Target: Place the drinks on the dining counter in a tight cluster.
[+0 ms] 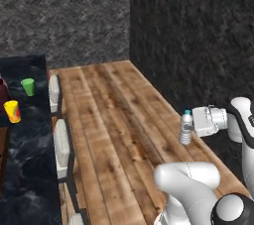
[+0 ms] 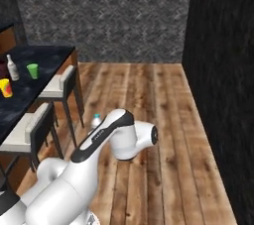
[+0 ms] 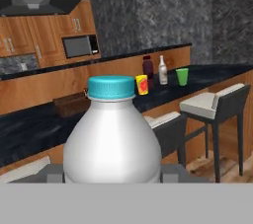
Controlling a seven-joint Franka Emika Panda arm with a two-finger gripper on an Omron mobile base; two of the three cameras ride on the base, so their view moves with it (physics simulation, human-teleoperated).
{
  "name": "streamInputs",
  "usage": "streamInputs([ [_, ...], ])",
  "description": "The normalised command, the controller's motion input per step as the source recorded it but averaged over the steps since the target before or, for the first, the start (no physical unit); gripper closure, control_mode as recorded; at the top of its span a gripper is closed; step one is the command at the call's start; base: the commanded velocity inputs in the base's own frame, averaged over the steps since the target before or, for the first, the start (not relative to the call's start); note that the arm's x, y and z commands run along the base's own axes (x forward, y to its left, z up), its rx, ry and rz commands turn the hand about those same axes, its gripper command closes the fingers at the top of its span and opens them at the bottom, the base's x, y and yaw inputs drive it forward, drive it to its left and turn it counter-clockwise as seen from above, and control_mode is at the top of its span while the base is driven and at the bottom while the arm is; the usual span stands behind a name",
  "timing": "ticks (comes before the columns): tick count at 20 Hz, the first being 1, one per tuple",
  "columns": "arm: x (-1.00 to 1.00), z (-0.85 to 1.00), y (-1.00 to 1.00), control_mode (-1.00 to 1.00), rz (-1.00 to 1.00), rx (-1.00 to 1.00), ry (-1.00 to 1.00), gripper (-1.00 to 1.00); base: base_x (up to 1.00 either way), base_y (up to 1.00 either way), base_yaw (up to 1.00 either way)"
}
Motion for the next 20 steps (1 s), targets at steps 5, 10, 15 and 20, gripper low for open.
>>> streamInputs([
  [5,0.00,0.00,0.00,1.00,0.00,0.00,0.00,1.00,0.62,-0.21,0.29],
  [10,0.00,0.00,0.00,1.00,0.00,0.00,0.00,1.00,0.65,-0.20,0.27],
  [15,0.00,0.00,0.00,1.00,0.00,0.00,0.00,1.00,0.64,-0.20,0.30],
  [20,0.00,0.00,0.00,1.00,0.00,0.00,0.00,1.00,0.61,-0.20,0.31],
])
